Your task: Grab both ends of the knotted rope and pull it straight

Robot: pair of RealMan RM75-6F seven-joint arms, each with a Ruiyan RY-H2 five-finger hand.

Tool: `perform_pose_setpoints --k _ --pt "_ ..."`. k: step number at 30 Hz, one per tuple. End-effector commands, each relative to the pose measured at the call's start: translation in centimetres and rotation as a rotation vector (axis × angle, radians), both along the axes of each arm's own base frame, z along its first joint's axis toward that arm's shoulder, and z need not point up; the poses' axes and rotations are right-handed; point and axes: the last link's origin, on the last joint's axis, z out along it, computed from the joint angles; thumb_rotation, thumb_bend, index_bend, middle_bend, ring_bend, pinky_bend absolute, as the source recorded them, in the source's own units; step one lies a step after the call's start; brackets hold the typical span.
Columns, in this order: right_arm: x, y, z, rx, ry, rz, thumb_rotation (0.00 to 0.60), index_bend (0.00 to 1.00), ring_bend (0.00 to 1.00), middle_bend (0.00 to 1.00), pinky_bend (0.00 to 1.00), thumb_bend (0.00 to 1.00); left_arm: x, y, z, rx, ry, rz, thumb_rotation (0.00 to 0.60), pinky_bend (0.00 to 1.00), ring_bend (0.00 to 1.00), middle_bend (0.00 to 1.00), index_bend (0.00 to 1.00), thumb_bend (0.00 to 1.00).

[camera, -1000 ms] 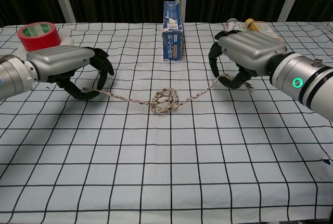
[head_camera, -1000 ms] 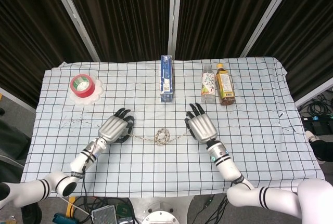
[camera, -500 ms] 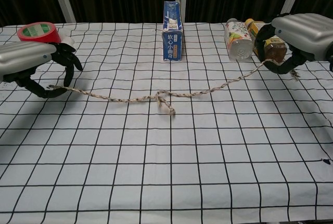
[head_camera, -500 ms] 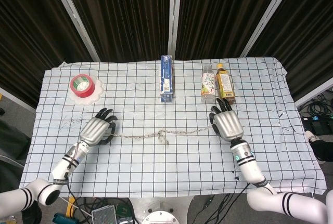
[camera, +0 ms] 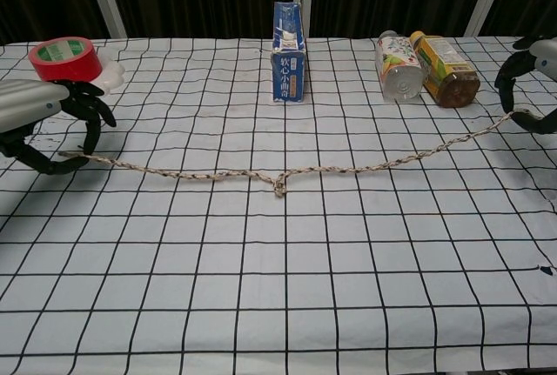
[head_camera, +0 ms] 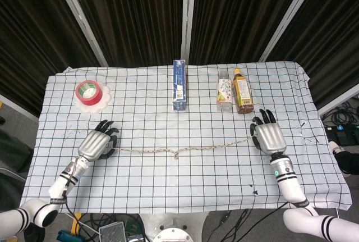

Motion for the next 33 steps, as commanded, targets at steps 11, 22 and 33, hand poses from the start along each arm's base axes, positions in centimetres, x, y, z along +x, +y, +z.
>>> perform_pose_setpoints --k 11,22,33 --pt "-2.3 -0.4 0.1 -0.02 0.003 -0.055 0.6 0.74 0.04 0.27 0.03 0.51 -1.2 0.1 0.6 0.014 0.0 0.048 0.6 0.0 0.04 0.24 0.69 0.5" --pt "-3.4 -0.6 -0.1 -0.026 0.018 -0.08 0.6 0.73 0.04 0.26 0.02 0.51 -1.8 0.0 0.6 0.014 -0.01 0.066 0.6 0.0 0.04 0.24 0.69 0.5" --pt "-4.1 -0.5 -0.8 -0.008 0.061 -0.052 0.6 0.72 0.04 0.26 0.01 0.51 -2.1 -0.2 0.5 0.013 -0.011 0.07 0.6 0.0 0.04 0.24 0.68 0.49"
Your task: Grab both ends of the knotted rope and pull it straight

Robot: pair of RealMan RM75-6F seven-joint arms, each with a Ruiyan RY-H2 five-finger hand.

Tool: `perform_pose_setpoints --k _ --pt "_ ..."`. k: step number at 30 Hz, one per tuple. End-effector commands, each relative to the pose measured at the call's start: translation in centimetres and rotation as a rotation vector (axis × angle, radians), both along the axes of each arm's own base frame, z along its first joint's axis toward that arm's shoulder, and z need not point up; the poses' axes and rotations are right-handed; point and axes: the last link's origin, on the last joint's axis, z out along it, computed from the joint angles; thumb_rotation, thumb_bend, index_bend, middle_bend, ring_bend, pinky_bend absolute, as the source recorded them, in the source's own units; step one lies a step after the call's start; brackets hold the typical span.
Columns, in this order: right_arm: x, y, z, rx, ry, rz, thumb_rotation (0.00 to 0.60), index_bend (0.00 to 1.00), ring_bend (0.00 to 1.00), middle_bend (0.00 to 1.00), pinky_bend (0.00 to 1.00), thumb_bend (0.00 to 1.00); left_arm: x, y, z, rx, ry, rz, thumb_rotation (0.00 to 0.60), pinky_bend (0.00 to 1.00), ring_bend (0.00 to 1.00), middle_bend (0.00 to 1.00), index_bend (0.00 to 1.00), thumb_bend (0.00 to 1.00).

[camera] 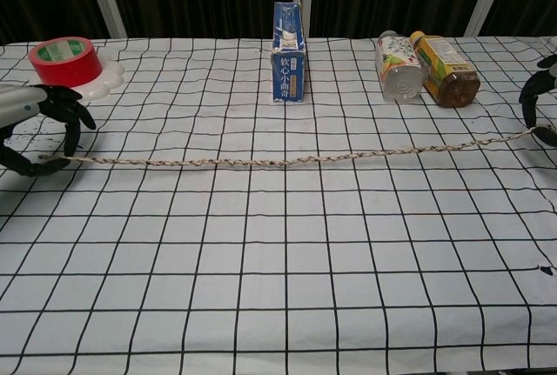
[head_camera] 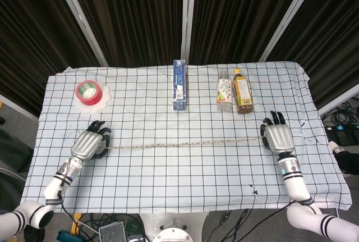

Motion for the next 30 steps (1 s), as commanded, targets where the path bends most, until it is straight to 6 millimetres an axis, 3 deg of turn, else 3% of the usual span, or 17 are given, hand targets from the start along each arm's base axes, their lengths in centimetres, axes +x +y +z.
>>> perform_pose_setpoints --k 1,12,16,19,25,30 --pt "-0.3 0.1 -0.3 0.012 0.012 0.007 0.6 0.71 0.03 0.26 0.0 0.51 0.0 0.0 -0.1 -0.001 0.001 0.001 0.6 0.0 0.04 0.24 0.68 0.49" --pt "-0.9 0.1 -0.8 0.043 0.053 0.021 0.6 0.65 0.0 0.23 0.0 0.51 -0.2 -0.2 -0.4 -0.006 0.001 0.004 0.6 0.0 0.04 0.24 0.65 0.49" --pt "-1.2 0.3 -1.3 0.054 0.056 0.011 0.6 0.59 0.0 0.22 0.0 0.5 -0.2 -0.4 -0.6 -0.017 0.001 0.009 0.6 0.0 0.04 0.23 0.62 0.48" --pt "-1.4 0.5 -1.6 0.067 0.063 -0.001 0.6 0.49 0.0 0.2 0.0 0.47 -0.3 -0.4 -0.7 -0.024 0.004 0.01 0.6 0.0 0.04 0.22 0.54 0.46" --pt "-1.4 0.8 -1.9 0.078 0.059 -0.024 0.6 0.24 0.0 0.15 0.0 0.31 -0.2 -0.5 -0.8 -0.029 -0.001 0.021 0.6 0.0 0.04 0.21 0.38 0.35" --pt "-1.2 1.0 -1.5 0.068 0.057 -0.027 0.6 0.18 0.0 0.13 0.0 0.18 -0.1 -0.6 -0.5 -0.023 -0.006 0.017 0.6 0.0 0.02 0.17 0.29 0.26"
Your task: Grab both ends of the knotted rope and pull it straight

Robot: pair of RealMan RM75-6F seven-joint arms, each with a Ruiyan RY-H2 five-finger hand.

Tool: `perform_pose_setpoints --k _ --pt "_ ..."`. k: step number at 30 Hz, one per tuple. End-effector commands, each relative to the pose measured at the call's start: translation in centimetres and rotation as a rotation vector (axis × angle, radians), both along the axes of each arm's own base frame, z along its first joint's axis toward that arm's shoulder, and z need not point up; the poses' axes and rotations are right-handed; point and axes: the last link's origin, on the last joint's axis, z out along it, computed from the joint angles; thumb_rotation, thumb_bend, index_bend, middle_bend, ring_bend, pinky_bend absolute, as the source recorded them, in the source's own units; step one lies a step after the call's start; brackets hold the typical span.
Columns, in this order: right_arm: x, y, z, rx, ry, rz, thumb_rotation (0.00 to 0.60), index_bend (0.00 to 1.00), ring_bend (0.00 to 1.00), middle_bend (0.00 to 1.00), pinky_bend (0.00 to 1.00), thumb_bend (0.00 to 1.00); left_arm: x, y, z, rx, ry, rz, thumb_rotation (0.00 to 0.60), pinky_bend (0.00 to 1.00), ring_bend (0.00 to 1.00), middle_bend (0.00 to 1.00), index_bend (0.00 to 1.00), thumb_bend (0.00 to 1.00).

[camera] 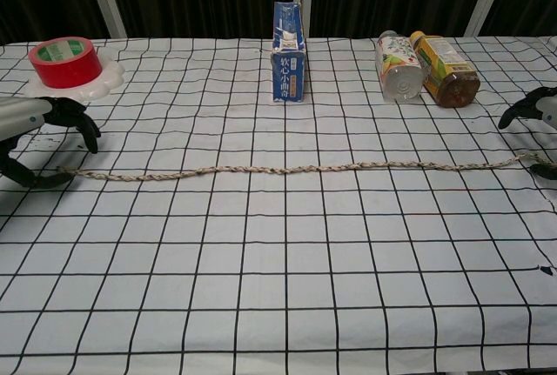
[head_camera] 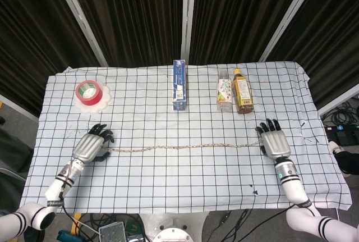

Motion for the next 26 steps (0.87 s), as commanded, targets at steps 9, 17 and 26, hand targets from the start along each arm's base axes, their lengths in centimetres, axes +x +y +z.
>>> perform_pose_setpoints --k 9,17,26 --pt "1.5 0.3 5.4 -0.142 -0.081 0.025 0.6 0.13 0.0 0.11 0.0 0.12 0.7 -0.4 3.4 0.079 -0.026 -0.018 0.467 0.0 0.0 0.08 0.17 0.21" --pt "1.8 2.7 11.6 -0.255 -0.168 0.059 0.6 0.14 0.0 0.17 0.0 0.21 -0.9 -1.4 11.3 0.298 -0.02 0.061 0.526 0.0 0.0 0.09 0.2 0.19" --pt "0.9 8.4 15.9 -0.352 -0.269 0.077 0.6 0.16 0.0 0.19 0.1 0.26 -2.7 -7.2 16.8 0.465 0.002 0.137 0.598 0.0 0.0 0.11 0.23 0.19"
